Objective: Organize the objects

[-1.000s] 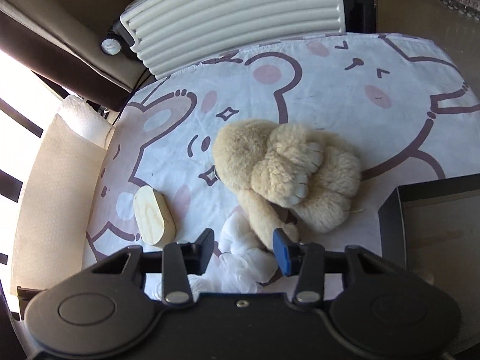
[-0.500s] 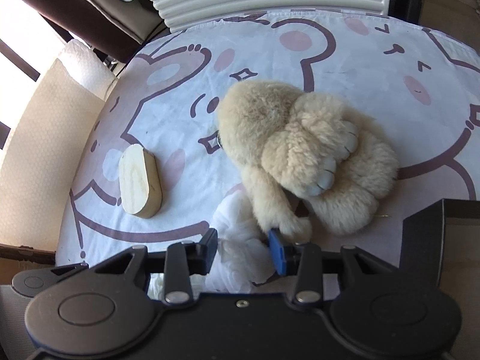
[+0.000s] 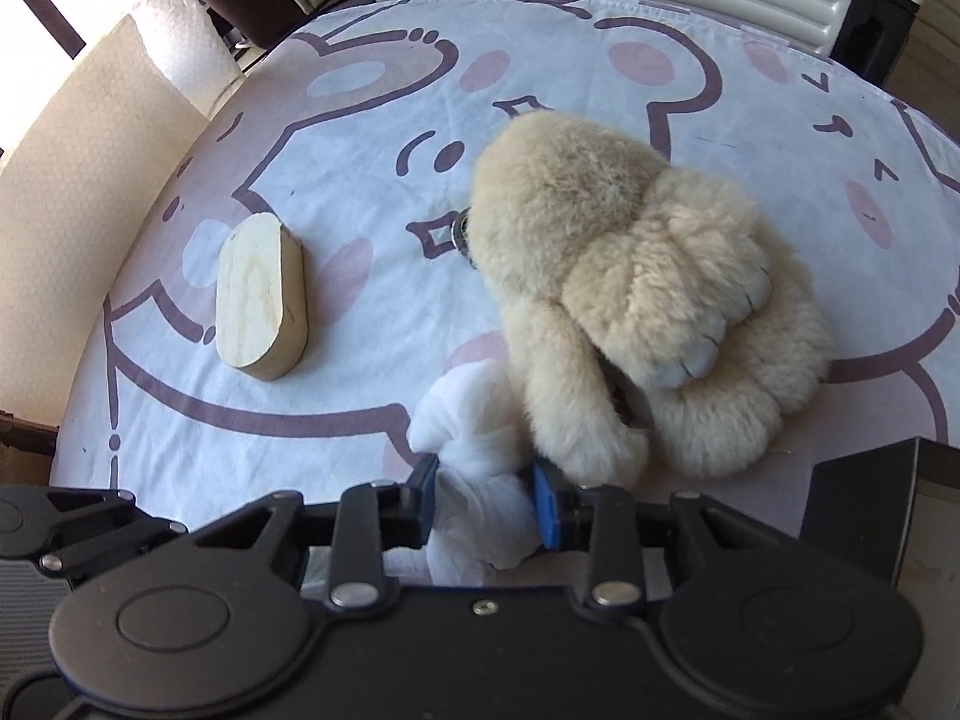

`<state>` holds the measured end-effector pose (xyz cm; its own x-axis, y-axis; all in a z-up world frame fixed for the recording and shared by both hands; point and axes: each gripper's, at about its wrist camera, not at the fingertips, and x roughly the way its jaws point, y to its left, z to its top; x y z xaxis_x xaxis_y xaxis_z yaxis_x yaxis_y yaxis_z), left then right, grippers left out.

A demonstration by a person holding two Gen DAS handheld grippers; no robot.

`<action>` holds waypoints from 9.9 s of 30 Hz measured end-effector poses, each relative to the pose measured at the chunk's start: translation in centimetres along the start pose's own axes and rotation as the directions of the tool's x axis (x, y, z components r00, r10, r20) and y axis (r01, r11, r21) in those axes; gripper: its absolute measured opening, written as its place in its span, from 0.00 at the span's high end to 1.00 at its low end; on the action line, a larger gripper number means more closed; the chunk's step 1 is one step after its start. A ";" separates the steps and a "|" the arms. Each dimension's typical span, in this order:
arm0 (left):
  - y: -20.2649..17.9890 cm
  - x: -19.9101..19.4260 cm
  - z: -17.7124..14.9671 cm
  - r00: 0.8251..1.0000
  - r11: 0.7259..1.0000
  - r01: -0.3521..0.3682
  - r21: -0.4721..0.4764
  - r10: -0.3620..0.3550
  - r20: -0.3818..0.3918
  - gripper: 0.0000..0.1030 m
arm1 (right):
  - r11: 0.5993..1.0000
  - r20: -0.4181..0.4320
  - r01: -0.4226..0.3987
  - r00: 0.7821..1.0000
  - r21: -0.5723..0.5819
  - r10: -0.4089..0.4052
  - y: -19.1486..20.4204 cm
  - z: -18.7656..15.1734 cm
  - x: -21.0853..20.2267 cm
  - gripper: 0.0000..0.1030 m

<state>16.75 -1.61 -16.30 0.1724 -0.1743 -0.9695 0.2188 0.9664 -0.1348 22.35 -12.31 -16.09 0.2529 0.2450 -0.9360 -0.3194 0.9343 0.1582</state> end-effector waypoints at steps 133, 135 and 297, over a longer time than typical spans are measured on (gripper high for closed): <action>-15.4 -9.0 -0.3 0.934 0.997 0.080 0.015 -0.080 0.349 0.55 | 0.876 0.201 0.255 0.911 0.408 -0.359 -15.1 -16.0 -19.3 0.72; -15.6 -8.8 -0.1 0.932 0.996 0.091 0.012 -0.090 0.352 0.55 | 0.875 0.200 0.257 0.911 0.409 -0.361 -15.3 -16.1 -19.2 0.72; -20.8 -4.2 1.3 0.953 0.982 0.177 0.060 -0.186 0.238 0.34 | 0.805 0.212 0.264 0.878 0.532 -0.428 -19.7 -18.1 -20.2 0.72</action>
<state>12.69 -21.25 -9.16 0.3519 -0.3913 -0.8503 0.3030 0.9071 -0.2920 7.04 -40.31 -6.01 0.5527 -0.1301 -0.8232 0.2951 0.9543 0.0473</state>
